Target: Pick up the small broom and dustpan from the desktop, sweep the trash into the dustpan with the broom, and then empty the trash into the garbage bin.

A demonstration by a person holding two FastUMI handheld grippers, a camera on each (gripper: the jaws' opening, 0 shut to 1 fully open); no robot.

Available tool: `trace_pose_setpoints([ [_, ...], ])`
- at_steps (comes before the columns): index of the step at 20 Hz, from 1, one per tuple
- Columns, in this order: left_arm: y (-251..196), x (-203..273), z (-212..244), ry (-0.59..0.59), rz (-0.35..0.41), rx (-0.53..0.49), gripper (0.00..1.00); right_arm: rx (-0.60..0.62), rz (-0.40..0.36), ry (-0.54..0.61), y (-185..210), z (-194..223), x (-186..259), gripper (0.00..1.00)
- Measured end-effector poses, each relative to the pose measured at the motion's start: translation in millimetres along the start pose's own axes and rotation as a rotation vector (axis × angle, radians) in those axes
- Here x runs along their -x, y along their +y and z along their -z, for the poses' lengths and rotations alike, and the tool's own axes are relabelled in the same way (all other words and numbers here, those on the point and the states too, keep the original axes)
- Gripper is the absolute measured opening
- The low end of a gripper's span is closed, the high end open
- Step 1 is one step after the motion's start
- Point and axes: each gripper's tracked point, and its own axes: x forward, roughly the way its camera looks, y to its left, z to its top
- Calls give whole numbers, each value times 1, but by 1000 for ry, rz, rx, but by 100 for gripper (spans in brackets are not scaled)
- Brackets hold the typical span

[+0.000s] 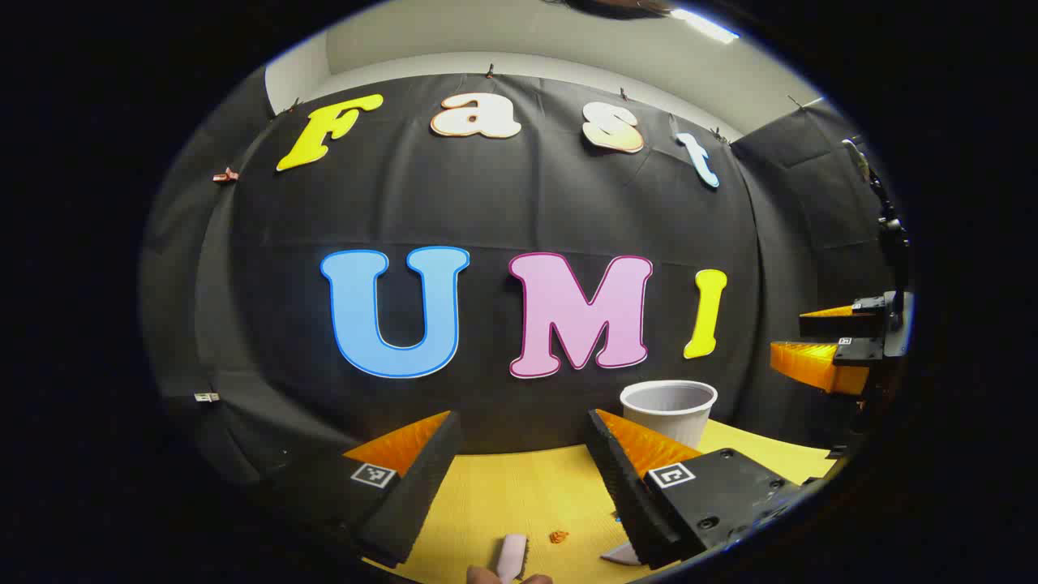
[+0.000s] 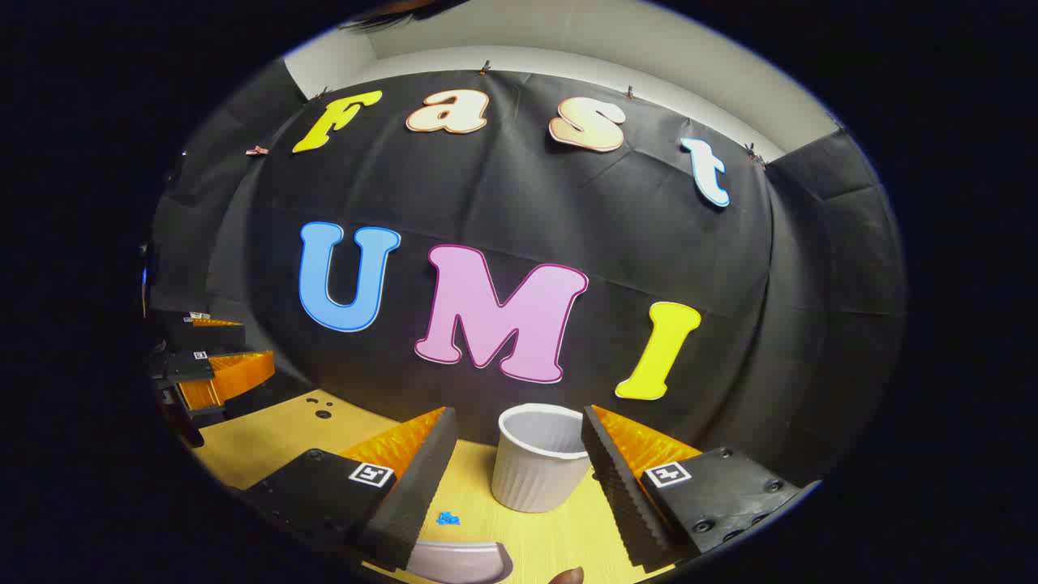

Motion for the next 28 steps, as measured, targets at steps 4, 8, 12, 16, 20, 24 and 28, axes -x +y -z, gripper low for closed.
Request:
trace_pose_setpoints([
  [4, 0, 0, 0, 3, 5, 0, 97, 8, 8, 9, -1, 3, -2, 96],
  [8, 1, 0, 0, 5, 3, -2, 97, -10, 8, 14, -2, 4, 0, 96],
  [12, 1, 1, 0, 10, 2, 0, 97, -7, 1, 28, 0, 10, 2, 96],
  [16, 1, 1, 1, 11, 6, -8, 97, -10, -10, 37, 2, 12, 5, 96],
  [20, 1, 0, 7, 28, -2, -7, 99, -61, -146, 201, 25, 60, 22, 96],
  [24, -2, -2, 15, 55, -16, -10, 97, -48, -248, 493, 35, 158, 68, 96],
  [28, 1, -3, 24, 75, -25, -15, 97, -1, -322, 776, 47, 258, 108, 94],
])
